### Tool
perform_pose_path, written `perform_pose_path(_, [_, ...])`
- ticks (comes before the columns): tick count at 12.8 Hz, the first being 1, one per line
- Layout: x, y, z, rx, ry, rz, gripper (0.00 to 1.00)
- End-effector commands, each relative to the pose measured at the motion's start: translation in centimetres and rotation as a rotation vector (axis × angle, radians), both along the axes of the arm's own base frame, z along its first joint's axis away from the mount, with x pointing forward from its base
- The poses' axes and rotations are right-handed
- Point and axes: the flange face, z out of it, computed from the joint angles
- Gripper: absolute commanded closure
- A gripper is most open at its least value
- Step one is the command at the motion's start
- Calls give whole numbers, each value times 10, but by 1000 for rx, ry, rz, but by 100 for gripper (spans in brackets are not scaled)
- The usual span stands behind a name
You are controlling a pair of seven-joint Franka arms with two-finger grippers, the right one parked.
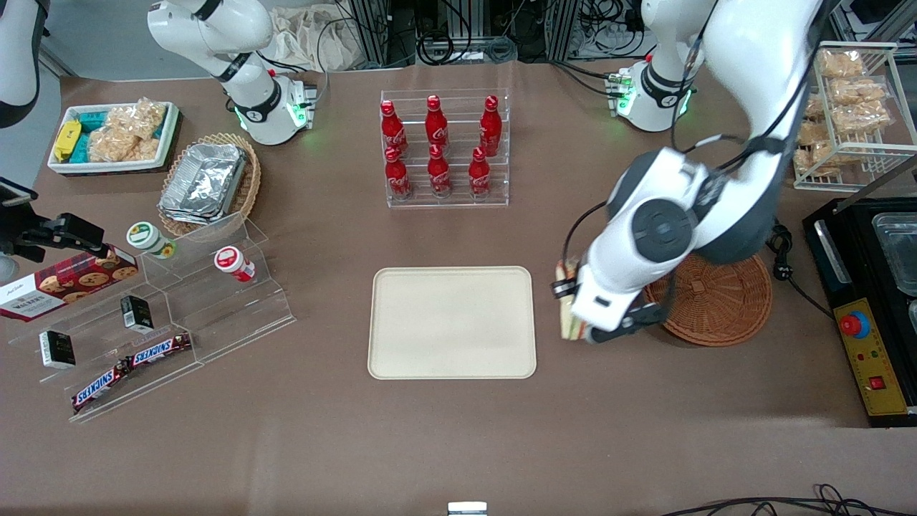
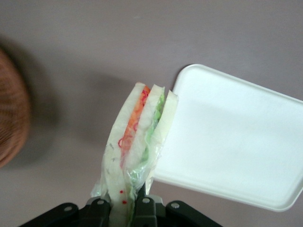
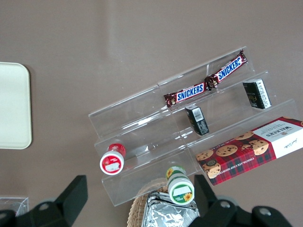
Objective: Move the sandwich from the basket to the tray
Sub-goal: 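Lift the sandwich and carry it with the left gripper toward the cream tray, then lower the sandwich onto the cream tray and open the left gripper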
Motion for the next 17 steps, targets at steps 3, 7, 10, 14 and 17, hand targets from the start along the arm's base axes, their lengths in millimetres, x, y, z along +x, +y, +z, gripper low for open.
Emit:
perform_pose_path(3, [8, -62, -83, -34, -72, -65, 100])
perform_pose_path(7, [-4, -74, -126, -22, -15, -88, 88])
perform_pose_path(10, [-7, -77, -132, -18, -5, -93, 11])
perform_pose_path(14, [-1, -71, -107, -19, -35, -87, 0])
perform_pose_path(17, [18, -19, -44, 20, -48, -32, 0])
